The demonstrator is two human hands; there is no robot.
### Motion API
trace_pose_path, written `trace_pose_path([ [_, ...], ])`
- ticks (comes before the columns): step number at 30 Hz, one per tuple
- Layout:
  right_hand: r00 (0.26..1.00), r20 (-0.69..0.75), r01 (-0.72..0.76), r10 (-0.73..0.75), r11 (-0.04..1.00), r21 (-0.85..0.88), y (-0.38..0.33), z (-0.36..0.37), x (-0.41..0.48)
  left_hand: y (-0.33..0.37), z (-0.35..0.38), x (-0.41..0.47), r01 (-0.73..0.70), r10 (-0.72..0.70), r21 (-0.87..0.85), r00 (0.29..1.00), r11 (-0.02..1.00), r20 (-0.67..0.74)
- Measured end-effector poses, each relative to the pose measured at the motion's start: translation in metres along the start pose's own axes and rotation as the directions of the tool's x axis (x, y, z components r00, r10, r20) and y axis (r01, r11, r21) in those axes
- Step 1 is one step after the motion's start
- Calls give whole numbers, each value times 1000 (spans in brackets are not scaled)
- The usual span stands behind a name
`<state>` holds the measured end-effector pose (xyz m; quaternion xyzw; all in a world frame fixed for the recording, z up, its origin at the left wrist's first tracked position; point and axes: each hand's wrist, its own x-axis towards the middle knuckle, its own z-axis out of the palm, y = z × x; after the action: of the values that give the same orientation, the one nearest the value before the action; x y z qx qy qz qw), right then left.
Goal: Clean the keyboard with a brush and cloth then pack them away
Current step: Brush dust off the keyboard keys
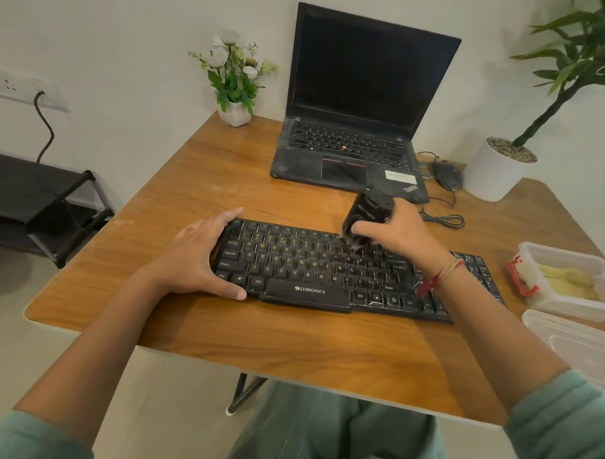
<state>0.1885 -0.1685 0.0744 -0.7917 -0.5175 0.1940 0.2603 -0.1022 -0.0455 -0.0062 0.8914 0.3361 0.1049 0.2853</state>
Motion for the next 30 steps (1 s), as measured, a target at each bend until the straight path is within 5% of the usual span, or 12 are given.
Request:
trace_pose_path([
  [2, 1000, -26, 4, -5, 1000, -25, -1, 4, -3, -2, 1, 0, -4, 4, 2, 1000, 1000, 0],
  [4, 993, 96, 74, -70, 997, -29, -7, 15, -13, -3, 1, 1, -5, 5, 6, 1000, 1000, -4],
  [8, 952, 305, -39, -36, 971, 236, -6, 14, -18, -4, 2, 2, -3, 3, 5, 1000, 1000, -19],
  [13, 998, -59, -21, 20, 999, -25, 5, -3, -4, -4, 2, 2, 7, -7, 3, 1000, 1000, -7],
  [18, 953, 301, -33, -33, 977, 210, -6, 12, -21, -4, 1, 6, 45, -45, -6, 999, 999, -3],
  [24, 996, -24, -79, 82, 990, 115, 9, -9, -4, -4, 2, 6, 35, -35, 1, 999, 999, -5],
  [28, 964, 262, 31, -53, 996, 87, 0, 9, -25, -6, 3, 7, 18, -19, 58, 1000, 998, 15],
  [30, 963, 268, 25, -38, 998, 54, 0, 4, -20, -5, 3, 6, 35, -37, 57, 999, 998, 24],
])
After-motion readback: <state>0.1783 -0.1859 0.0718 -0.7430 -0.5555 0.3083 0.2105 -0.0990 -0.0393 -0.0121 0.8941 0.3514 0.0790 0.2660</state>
